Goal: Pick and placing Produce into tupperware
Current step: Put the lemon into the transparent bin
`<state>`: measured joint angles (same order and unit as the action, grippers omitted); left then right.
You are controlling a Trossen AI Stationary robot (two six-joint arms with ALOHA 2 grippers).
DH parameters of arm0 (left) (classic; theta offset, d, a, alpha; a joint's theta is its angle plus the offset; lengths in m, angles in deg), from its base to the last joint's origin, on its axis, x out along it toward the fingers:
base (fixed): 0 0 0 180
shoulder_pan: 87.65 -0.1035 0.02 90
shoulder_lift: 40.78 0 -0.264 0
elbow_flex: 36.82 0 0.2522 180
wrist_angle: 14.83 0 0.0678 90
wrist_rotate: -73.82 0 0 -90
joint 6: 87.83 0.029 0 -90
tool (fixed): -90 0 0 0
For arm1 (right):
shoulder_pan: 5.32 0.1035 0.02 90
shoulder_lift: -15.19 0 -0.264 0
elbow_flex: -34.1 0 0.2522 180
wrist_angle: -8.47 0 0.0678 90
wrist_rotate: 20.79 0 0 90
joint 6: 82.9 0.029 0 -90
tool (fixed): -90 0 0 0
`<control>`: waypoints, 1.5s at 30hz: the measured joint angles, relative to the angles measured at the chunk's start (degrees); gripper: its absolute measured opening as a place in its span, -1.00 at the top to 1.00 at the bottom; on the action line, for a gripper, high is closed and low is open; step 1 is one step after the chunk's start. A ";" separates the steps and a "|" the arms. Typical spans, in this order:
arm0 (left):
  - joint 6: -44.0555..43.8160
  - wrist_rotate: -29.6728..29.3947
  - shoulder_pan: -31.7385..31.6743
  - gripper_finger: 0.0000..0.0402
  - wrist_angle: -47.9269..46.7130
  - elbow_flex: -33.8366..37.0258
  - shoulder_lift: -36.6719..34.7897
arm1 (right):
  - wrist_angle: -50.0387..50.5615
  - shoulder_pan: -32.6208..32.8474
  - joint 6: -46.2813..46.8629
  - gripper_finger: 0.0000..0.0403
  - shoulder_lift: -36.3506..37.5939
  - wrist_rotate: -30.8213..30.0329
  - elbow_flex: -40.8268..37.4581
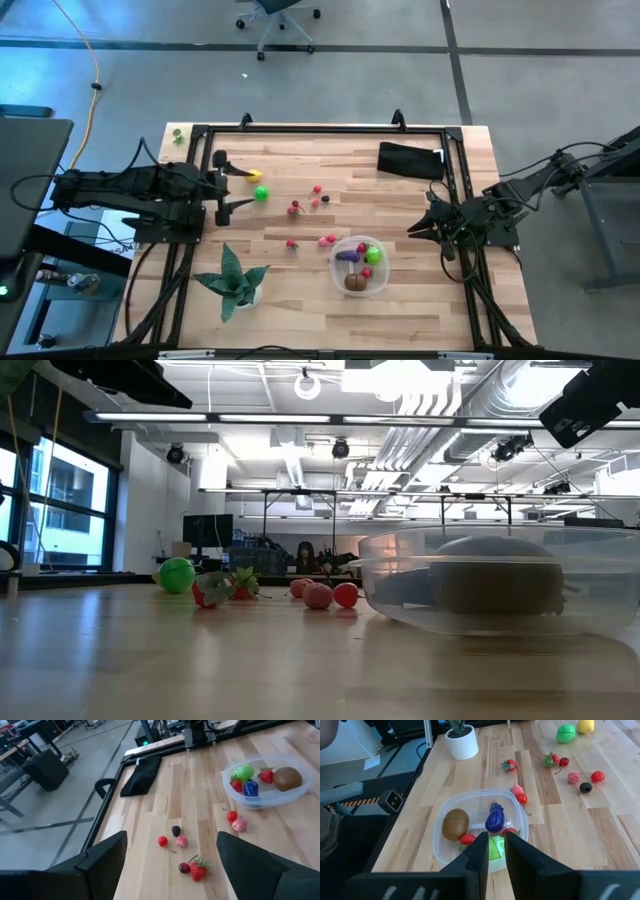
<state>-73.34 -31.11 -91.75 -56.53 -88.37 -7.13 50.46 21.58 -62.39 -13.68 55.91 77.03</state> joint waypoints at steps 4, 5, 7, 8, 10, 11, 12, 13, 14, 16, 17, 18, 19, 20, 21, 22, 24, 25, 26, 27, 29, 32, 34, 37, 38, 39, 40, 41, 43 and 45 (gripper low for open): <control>0.00 -1.09 0.00 -0.49 -0.06 -0.02 0.81 | 0.00 0.00 0.00 0.75 0.00 0.00 0.00; -0.75 -1.24 0.01 -0.49 -0.35 -0.02 0.96 | 0.00 0.00 -0.01 0.75 0.00 0.00 0.00; -3.17 -1.46 -0.02 -0.49 -0.88 0.00 1.77 | 0.00 0.00 -0.01 0.75 0.00 0.00 0.00; -4.46 -1.53 -0.02 -0.49 -1.22 -0.02 2.22 | 0.00 0.00 -0.01 0.75 0.00 0.00 0.00; -8.32 -2.05 -0.02 -0.49 -3.00 -0.01 2.96 | 0.00 0.00 -0.01 0.75 0.00 0.00 0.00; -10.02 -2.65 -0.02 -0.49 -4.17 0.01 3.52 | 0.00 0.00 0.00 0.75 0.00 0.00 0.00; -11.37 -2.89 -0.02 -0.49 -5.15 0.01 4.05 | 0.01 0.00 0.00 0.75 0.00 0.00 0.00; -12.14 -2.93 -0.02 -0.49 -6.30 -0.02 4.53 | 0.01 0.00 -0.02 0.75 0.00 0.00 0.00; -12.56 -2.74 -0.02 -0.49 -7.85 -0.02 5.19 | 0.00 0.00 0.00 0.75 0.00 0.00 0.00; -13.32 -2.96 -0.06 -0.49 -9.41 -0.02 6.75 | 0.00 0.00 0.00 0.75 0.00 0.00 0.00; -13.26 -3.80 -0.06 -0.49 -10.23 -0.10 7.40 | 0.02 0.00 0.00 0.75 0.00 0.00 0.00; -12.94 -5.32 -0.06 -0.49 -11.58 -0.67 8.03 | 0.00 0.00 -0.01 0.75 0.00 0.00 0.00; -12.46 -7.24 -0.06 -0.49 -13.31 -1.83 8.71 | 0.00 0.00 -0.02 0.75 0.00 0.00 0.00; -12.41 -9.73 -0.06 -0.49 -15.68 -3.52 9.41 | 0.00 0.00 0.00 0.75 0.00 0.00 0.00; -13.04 -11.83 -0.35 -0.49 -18.91 -5.60 10.05 | 0.00 0.00 -0.01 0.75 0.00 0.00 0.00; -13.78 -12.39 -1.33 -0.49 -22.75 -7.95 10.80 | 0.00 0.00 -0.01 0.75 0.00 0.00 0.00; -14.24 -10.04 -4.75 -0.49 -29.59 -12.97 12.74 | 0.00 0.00 0.00 0.75 0.00 0.00 0.00; -14.25 -8.55 -7.14 -0.49 -32.41 -15.35 13.93 | 0.00 0.00 0.00 0.75 0.00 0.00 0.00; -13.40 -7.70 -9.67 -0.49 -35.29 -17.66 15.34 | 0.00 0.00 -0.02 0.75 0.00 0.00 0.00; -12.18 -7.27 -12.11 -0.49 -37.67 -19.88 16.89 | 0.00 0.00 -0.01 0.75 0.00 0.00 0.00; -8.90 -6.40 -17.05 -0.49 -41.07 -23.69 20.62 | 0.00 0.00 -0.01 0.75 0.00 0.00 0.00; -1.26 0.04 -24.53 -0.49 -43.13 -27.98 27.06 | 0.00 0.00 -0.01 0.75 0.00 0.00 0.00; 4.05 6.04 -29.09 -0.49 -42.90 -30.02 31.43 | 0.01 0.00 -0.01 0.75 0.00 0.00 0.00; 9.08 9.98 -34.53 -0.49 -42.51 -31.76 37.97 | 0.01 0.00 0.00 0.75 0.00 0.00 0.00; 10.19 9.94 -35.97 -0.49 -42.57 -31.89 39.82 | 0.01 0.00 -0.01 0.75 0.00 0.00 0.00; 11.11 9.46 -37.33 -0.49 -42.56 -31.90 41.36 | 0.00 0.00 -0.02 0.75 0.00 0.00 0.00; 11.99 9.05 -38.56 -0.49 -42.50 -31.90 42.77 | 0.00 0.00 -0.02 0.75 0.00 0.00 0.00; 12.41 8.61 -39.63 -0.49 -42.46 -31.90 44.16 | 0.00 0.00 -0.01 0.75 0.00 0.00 0.00; 13.47 7.80 -40.72 -0.49 -42.12 -31.90 46.68 | 0.01 0.00 -0.01 0.75 0.00 0.00 0.00; 14.27 6.53 -40.62 -0.49 -39.90 -31.90 48.64 | 0.00 0.00 0.00 0.75 0.00 0.00 0.00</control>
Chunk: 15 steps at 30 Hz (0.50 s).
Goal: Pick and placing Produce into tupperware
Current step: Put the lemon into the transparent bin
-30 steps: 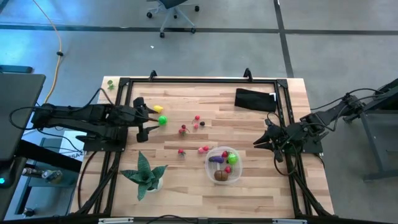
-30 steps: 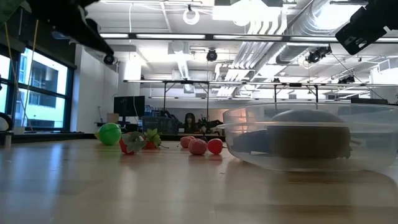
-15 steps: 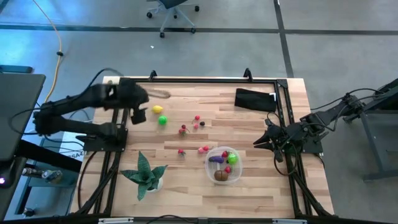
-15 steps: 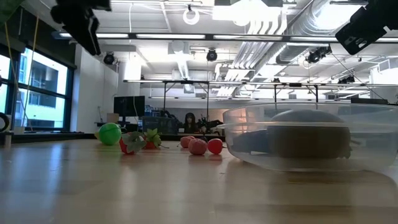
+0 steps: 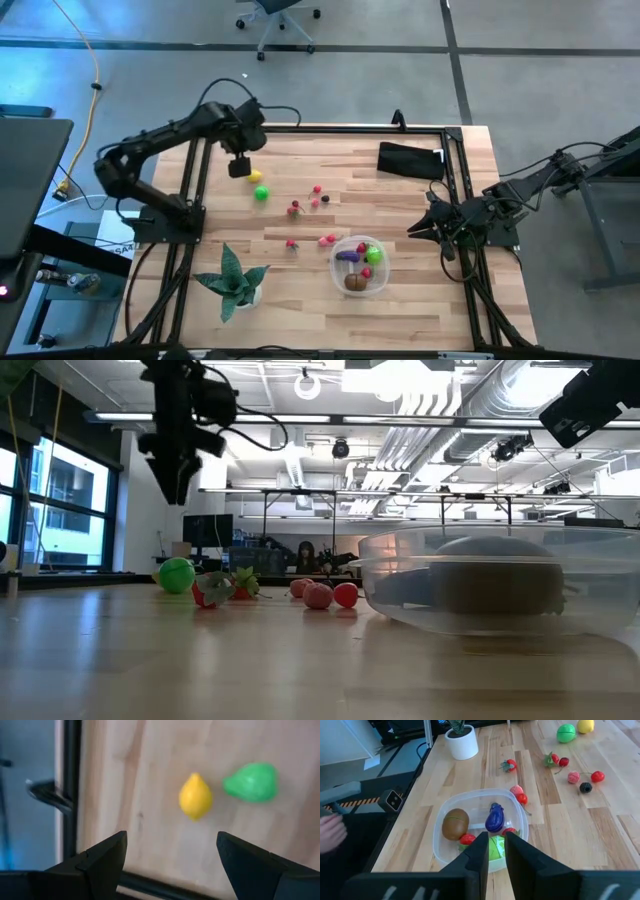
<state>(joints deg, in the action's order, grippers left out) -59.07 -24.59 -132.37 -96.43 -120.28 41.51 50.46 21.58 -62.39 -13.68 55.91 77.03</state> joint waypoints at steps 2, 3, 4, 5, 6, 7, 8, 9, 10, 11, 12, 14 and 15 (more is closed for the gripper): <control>1.04 -0.40 0.13 -0.49 3.16 0.00 1.41 | 0.00 0.00 -0.02 0.75 0.00 0.00 0.00; 1.69 -0.10 0.21 -0.49 4.25 0.00 2.11 | 0.01 0.00 -0.01 0.75 0.00 0.00 0.00; 2.20 0.85 0.21 -0.49 5.31 0.00 2.83 | 0.00 0.00 -0.01 0.75 0.00 0.00 0.00; 2.63 2.05 0.21 -0.49 5.99 0.00 3.57 | 0.00 0.00 -0.01 0.75 0.00 0.00 0.00; 2.96 2.74 0.10 -0.49 6.23 0.00 4.34 | 0.00 0.00 -0.01 0.75 0.01 0.00 0.00; 2.99 3.01 0.06 -0.49 6.43 0.00 4.99 | 0.00 0.00 -0.02 0.75 0.00 0.00 0.00; 3.13 2.91 0.06 -0.49 6.55 0.00 5.58 | 0.00 0.00 -0.01 0.75 0.00 0.00 0.00; 3.46 2.63 0.06 -0.49 6.51 0.00 6.22 | 0.00 0.00 0.00 0.75 0.00 0.00 0.00; 3.83 2.57 0.08 -0.49 6.41 0.00 6.86 | 0.00 0.00 0.00 0.75 0.00 0.00 0.00; 3.93 2.57 0.10 -0.49 6.40 0.00 7.45 | 0.00 0.00 0.00 0.75 0.00 0.00 0.00; 3.98 2.57 0.10 -0.49 6.42 0.00 8.02 | 0.00 0.00 -0.02 0.75 0.00 0.00 0.00; 3.99 2.57 0.10 -0.49 6.40 0.00 9.08 | 0.00 0.00 -0.01 0.75 0.00 0.02 0.00; 3.98 2.60 0.10 -0.49 6.57 0.24 9.52 | 0.01 0.00 -0.01 0.75 0.00 0.00 0.00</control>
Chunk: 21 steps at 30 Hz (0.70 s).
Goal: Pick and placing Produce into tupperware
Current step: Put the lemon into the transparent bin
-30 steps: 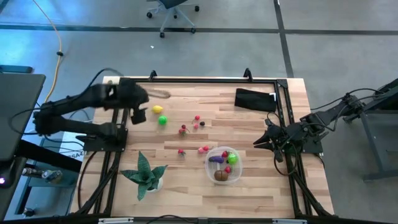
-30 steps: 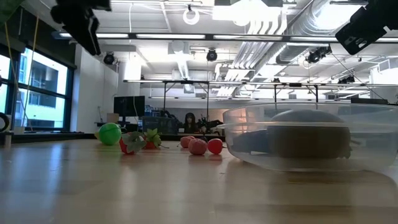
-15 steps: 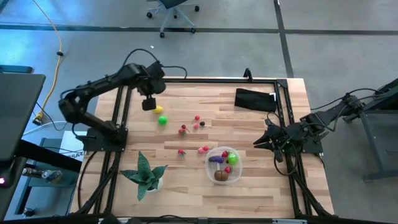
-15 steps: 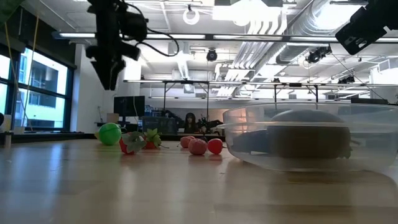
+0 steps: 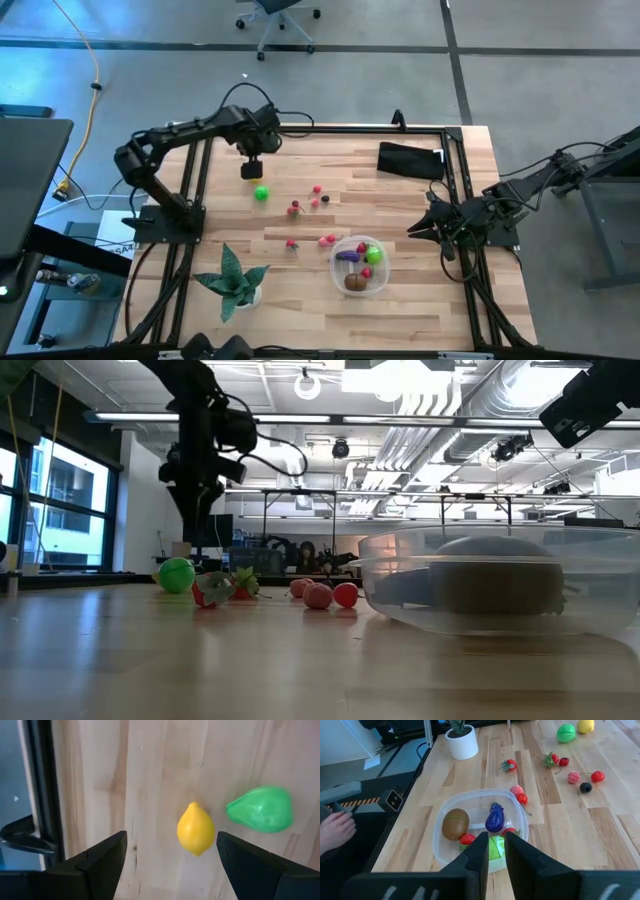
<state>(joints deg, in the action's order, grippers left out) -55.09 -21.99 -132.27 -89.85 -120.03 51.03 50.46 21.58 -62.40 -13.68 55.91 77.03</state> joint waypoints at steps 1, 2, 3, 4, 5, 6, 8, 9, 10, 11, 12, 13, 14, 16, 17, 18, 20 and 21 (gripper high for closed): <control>-0.01 0.06 0.00 -0.49 0.21 0.66 0.24 | 0.00 0.00 -0.01 0.75 0.01 0.00 0.00; -0.04 0.10 0.00 -0.49 0.27 1.54 0.39 | -0.01 0.00 0.00 0.75 0.00 0.00 0.00; -0.11 0.08 0.00 -0.49 0.66 2.69 0.40 | -0.01 0.00 0.01 0.75 0.01 0.00 0.00; -0.14 0.09 0.00 -0.49 1.43 3.94 0.42 | -0.01 0.00 0.00 0.75 0.00 0.00 0.00; -0.15 0.02 0.00 -0.49 2.41 5.34 0.44 | -0.01 0.00 0.00 0.75 0.01 0.00 0.00; -0.16 -0.01 -0.01 -0.49 3.62 6.68 0.45 | -0.01 0.00 0.01 0.75 0.00 0.00 0.00; -0.09 0.26 -0.02 -0.49 6.35 8.90 0.46 | -0.01 0.00 0.00 0.75 0.00 0.00 0.00; -0.07 1.00 0.00 -0.49 7.71 9.82 0.46 | -0.01 0.00 0.02 0.75 0.00 0.00 0.00; -0.05 1.80 0.00 -0.49 8.75 10.53 0.46 | -0.01 0.00 0.01 0.75 0.00 0.00 0.00; -0.03 2.12 0.00 -0.49 9.35 11.16 0.46 | -0.01 0.00 0.01 0.75 0.00 0.00 0.00; -0.02 2.12 0.00 -0.49 9.60 11.72 0.46 | -0.01 0.00 0.00 0.75 0.00 0.00 0.00; -0.01 1.67 0.00 -0.49 9.67 12.26 0.46 | -0.01 0.00 -0.01 0.75 0.00 0.00 0.00; 0.00 1.03 -0.01 -0.49 9.71 12.83 0.46 | -0.01 0.00 0.02 0.75 0.00 0.00 0.00; 0.06 -0.06 -0.04 -0.49 10.49 13.98 0.46 | -0.01 0.00 0.00 0.75 0.00 0.00 0.00; 0.14 -0.01 -0.07 -0.49 11.16 14.46 0.46 | -0.01 0.00 0.00 0.75 0.00 0.00 0.00; 0.34 0.19 -0.07 -0.49 11.89 14.96 0.46 | -0.01 0.00 -0.01 0.75 0.00 0.00 0.00; 0.43 0.78 -0.04 -0.49 13.32 15.83 0.46 | -0.01 0.00 0.00 0.75 0.00 0.00 0.00; 0.45 0.82 -0.04 -0.49 14.01 16.26 0.46 | -0.01 0.00 0.00 0.75 0.00 0.00 0.00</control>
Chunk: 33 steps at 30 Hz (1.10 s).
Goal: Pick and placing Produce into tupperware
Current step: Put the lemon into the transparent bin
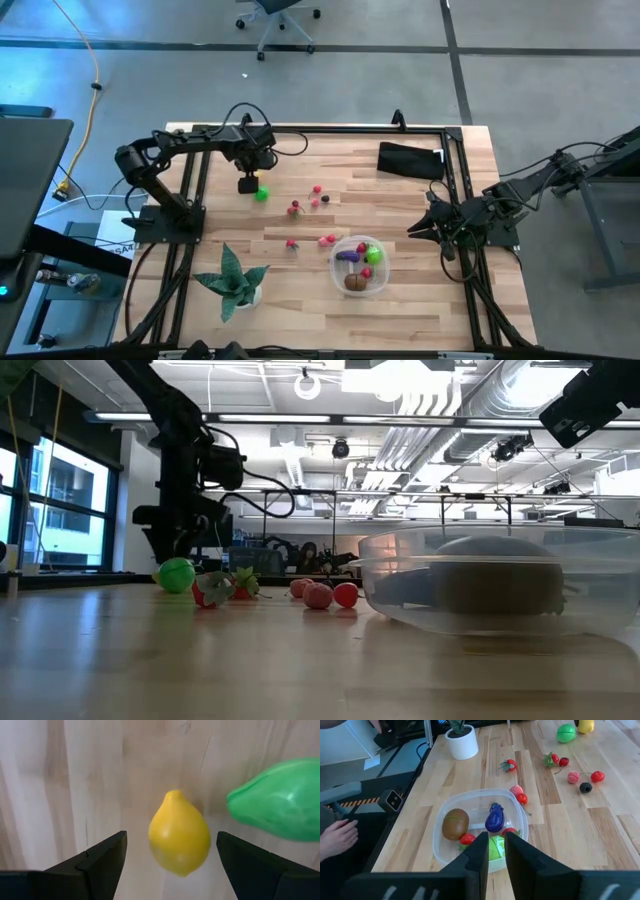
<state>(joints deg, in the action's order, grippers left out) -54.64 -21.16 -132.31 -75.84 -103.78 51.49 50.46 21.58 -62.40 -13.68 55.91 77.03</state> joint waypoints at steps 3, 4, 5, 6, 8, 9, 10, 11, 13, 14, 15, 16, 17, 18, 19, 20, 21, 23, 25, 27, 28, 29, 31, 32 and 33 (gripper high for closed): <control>0.28 0.01 0.00 -0.49 1.37 1.15 0.00 | 0.00 0.00 0.01 0.75 0.00 0.00 0.00; 0.78 0.03 0.00 -0.49 1.70 1.45 0.00 | 0.00 0.00 0.01 0.75 0.00 0.00 0.00; 0.97 0.16 0.00 -0.49 1.98 1.70 0.00 | 0.00 0.00 0.00 0.75 0.01 0.00 0.00; 1.05 0.37 0.00 -0.49 2.42 2.04 0.00 | 0.00 0.00 0.00 0.75 0.00 0.00 0.00; 1.13 0.47 0.00 -0.49 3.21 2.66 0.00 | 0.00 0.00 -0.01 0.75 0.00 0.00 0.00; 1.35 0.51 0.00 -0.49 3.79 3.03 0.00 | 0.00 0.00 -0.01 0.75 0.00 0.00 0.00; 1.62 0.64 0.00 -0.49 4.43 3.36 0.00 | 0.00 0.00 -0.01 0.75 0.00 0.00 0.00; 2.12 1.12 0.00 -0.49 4.84 3.63 0.00 | 0.00 0.00 0.00 0.75 0.02 0.00 0.00; 2.51 2.36 0.00 -0.49 5.81 4.30 -0.01 | 0.00 0.00 0.00 0.75 0.00 0.00 0.00; 2.56 2.62 0.00 -0.48 6.03 4.57 -0.02 | 0.00 0.00 0.01 0.75 0.00 0.00 0.00; 2.58 2.64 0.00 -0.47 6.30 4.84 -0.02 | 0.00 0.00 -0.01 0.75 0.02 0.00 0.00; 2.58 2.59 0.00 -0.46 6.49 5.07 -0.02 | 0.00 0.00 0.01 0.75 0.00 0.00 0.00; 2.58 2.59 0.00 -0.42 6.50 5.28 -0.02 | 0.00 0.00 -0.01 0.75 0.00 0.00 0.00; 2.58 2.56 0.00 -0.39 6.52 5.46 -0.02 | 0.02 0.00 -0.01 0.75 0.00 0.00 0.00; 2.57 2.55 0.00 -0.34 6.69 5.61 -0.02 | 0.00 0.00 -0.01 0.75 0.00 0.00 0.00; 2.58 2.55 0.00 -0.29 6.90 5.72 -0.02 | 0.00 0.00 0.00 0.75 0.01 0.00 0.00; 2.56 2.55 0.00 -0.24 6.95 5.73 -0.02 | 0.01 0.00 0.00 0.75 0.00 0.00 0.00; 2.56 2.41 0.00 -0.14 7.11 5.73 -0.02 | 0.00 0.00 0.01 0.75 0.01 0.00 0.00; 2.56 1.88 0.00 -0.04 7.50 5.73 -0.02 | 0.00 0.00 0.01 0.75 0.00 0.00 0.00; 2.56 1.54 0.00 0.03 7.70 5.73 -0.02 | 0.00 0.00 0.00 0.75 0.01 0.00 0.00; 2.56 1.50 0.00 0.04 7.71 5.73 -0.02 | 0.00 0.00 -0.01 0.75 0.00 0.00 0.00; 2.56 1.48 0.00 0.04 7.76 5.73 -0.02 | 0.00 0.00 0.01 0.75 0.00 0.00 0.00; 2.55 1.39 0.00 0.04 7.78 5.73 -0.02 | 0.00 0.00 -0.01 0.75 0.00 0.00 0.00; 2.56 1.34 0.00 0.03 7.79 5.73 -0.02 | 0.00 0.00 0.01 0.75 0.00 0.00 0.00; 2.56 1.33 0.00 0.00 7.80 5.73 -0.02 | 0.00 0.00 0.01 0.75 0.00 0.00 0.00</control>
<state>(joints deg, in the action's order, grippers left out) -52.08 -19.84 -132.31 -68.04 -98.05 51.47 50.46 21.58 -62.39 -13.68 55.91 77.03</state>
